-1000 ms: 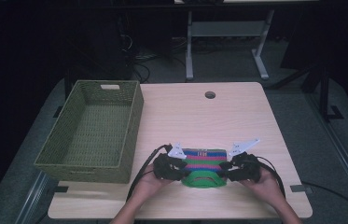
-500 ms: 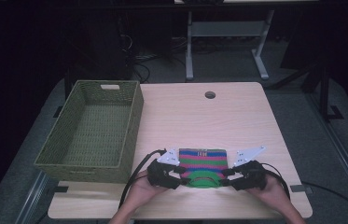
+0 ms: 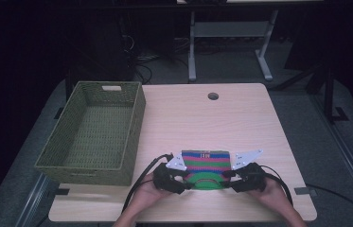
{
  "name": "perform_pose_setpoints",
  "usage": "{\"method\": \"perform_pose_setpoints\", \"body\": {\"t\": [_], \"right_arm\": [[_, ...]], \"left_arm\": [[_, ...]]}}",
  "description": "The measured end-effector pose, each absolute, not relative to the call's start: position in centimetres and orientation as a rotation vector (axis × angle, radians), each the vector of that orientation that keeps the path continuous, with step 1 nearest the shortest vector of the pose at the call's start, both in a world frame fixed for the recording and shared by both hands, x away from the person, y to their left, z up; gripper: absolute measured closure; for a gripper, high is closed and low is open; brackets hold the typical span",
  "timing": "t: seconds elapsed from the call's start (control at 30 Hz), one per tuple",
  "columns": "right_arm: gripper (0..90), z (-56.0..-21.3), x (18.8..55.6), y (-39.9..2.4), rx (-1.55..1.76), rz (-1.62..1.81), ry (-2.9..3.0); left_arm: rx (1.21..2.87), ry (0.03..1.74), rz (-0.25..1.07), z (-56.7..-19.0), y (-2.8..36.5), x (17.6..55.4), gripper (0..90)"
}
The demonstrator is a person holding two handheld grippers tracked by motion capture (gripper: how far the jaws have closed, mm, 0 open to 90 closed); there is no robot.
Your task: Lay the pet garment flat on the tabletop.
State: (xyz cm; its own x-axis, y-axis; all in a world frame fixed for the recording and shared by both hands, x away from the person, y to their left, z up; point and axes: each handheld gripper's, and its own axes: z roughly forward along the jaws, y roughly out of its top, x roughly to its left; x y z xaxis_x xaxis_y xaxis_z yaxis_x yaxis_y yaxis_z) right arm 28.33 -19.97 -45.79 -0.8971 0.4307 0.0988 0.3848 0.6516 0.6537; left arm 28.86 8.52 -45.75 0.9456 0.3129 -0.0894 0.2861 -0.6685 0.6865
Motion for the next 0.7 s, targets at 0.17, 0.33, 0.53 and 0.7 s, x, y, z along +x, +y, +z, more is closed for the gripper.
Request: {"method": "perform_pose_setpoints", "body": {"t": [0.17,0.33,0.53,0.7], "right_arm": [[65.2,-45.93,27.85,-19.57,0.639,1.027,2.765],[71.5,-45.92,27.79,-19.48,0.647,1.014,2.753],[80.2,-45.76,27.78,-19.36,0.685,1.019,2.748],[83.4,-45.73,27.82,-19.34,0.692,1.031,2.743]], "left_arm": [[2.381,0.4,0.107,-45.68,8.07,28.81,59.7],[2.37,0.426,0.124,-45.74,8.07,28.85,67.8],[2.368,0.45,0.161,-45.76,7.86,28.77,74.7],[2.357,0.465,0.158,-45.67,8.0,28.82,79.1]]}}
